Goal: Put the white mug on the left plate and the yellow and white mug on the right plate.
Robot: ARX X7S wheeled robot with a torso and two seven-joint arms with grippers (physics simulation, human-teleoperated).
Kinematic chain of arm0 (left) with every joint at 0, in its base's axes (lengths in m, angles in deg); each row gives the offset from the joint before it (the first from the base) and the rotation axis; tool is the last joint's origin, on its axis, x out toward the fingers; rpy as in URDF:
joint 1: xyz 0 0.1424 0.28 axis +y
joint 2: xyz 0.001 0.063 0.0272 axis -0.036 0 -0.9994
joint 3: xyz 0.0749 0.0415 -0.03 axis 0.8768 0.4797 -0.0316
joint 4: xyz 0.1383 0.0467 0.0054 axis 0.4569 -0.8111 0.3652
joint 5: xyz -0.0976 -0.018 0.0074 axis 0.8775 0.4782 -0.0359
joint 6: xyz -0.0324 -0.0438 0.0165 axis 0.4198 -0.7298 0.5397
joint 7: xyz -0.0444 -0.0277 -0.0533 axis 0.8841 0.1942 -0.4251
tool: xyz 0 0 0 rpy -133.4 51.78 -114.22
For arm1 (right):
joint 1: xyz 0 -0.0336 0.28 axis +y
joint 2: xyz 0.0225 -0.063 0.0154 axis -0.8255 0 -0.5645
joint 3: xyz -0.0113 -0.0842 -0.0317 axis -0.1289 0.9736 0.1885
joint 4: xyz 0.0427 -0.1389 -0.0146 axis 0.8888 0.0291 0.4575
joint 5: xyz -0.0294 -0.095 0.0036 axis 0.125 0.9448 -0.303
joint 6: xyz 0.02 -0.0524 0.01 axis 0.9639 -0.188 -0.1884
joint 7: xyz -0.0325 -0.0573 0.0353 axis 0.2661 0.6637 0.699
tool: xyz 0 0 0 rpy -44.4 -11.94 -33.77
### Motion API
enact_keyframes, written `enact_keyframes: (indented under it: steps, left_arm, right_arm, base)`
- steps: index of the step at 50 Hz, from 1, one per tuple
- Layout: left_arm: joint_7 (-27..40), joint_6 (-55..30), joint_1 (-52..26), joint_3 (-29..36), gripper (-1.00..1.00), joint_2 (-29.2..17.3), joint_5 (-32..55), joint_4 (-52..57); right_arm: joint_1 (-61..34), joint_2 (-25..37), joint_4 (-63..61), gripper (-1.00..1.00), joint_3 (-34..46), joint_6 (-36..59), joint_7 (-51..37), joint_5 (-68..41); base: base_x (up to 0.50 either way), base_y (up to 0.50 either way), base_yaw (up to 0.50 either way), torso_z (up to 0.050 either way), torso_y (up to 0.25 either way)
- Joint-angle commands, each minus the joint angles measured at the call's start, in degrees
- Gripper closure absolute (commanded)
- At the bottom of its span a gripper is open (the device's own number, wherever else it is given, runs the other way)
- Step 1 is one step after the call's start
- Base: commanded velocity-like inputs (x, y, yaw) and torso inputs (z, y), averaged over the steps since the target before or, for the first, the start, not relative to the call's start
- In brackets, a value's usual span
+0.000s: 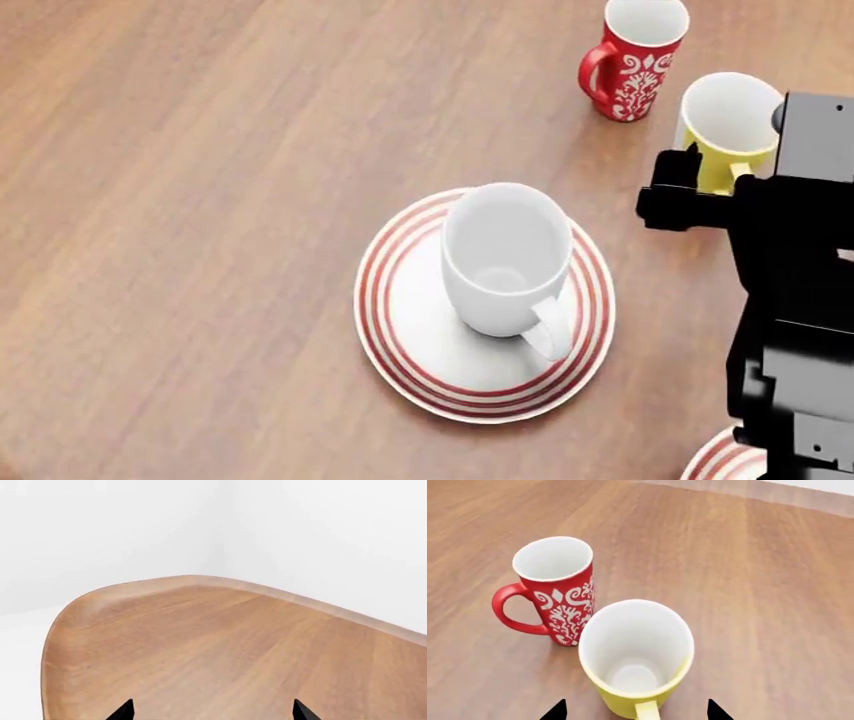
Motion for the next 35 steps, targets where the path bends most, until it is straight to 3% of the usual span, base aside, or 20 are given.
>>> enact_keyframes:
  steps: [1, 12, 19, 30, 35]
  left_arm:
    - [0.4, 0.0, 0.1, -0.2, -1.0, -0.2, 0.3, 0.2]
    - [0.6, 0.6, 0.1, -0.2, -1.0, 0.0, -0.5, 0.1]
    - [0.5, 0.6, 0.0, -0.1, -1.0, 0.0, 0.2, -0.1]
    - [0.1, 1.5, 0.3, 0.0, -1.0, 0.0, -0.1, -0.2]
    - [-0.3, 1.8, 0.4, 0.0, -1.0, -0.1, 0.3, -0.2]
  right_arm:
    - [2.2, 0.2, -5.5, -1.0, 0.0, -0.6, -1.0, 0.2]
    - [3.1, 0.7, -6.8, -1.0, 0.0, -0.4, -1.2, 0.1]
    - [3.2, 0.7, -7.1, -1.0, -0.1, 0.0, -1.3, -0.1]
    - [3.4, 0.9, -8.4, -1.0, -0.3, 0.6, -1.6, -0.5]
    - [3.8, 1.0, -10.0, -1.0, -0.6, 1.1, -1.8, -0.8]
  base:
    - [0.0, 0.0, 0.0, 0.0, 0.0]
    - [0.0, 0.0, 0.0, 0.0, -0.007]
    - [0.0, 0.0, 0.0, 0.0, -0.243]
    - [0.0, 0.0, 0.0, 0.001, -0.068]
    - [0.0, 0.0, 0.0, 0.009, -0.25]
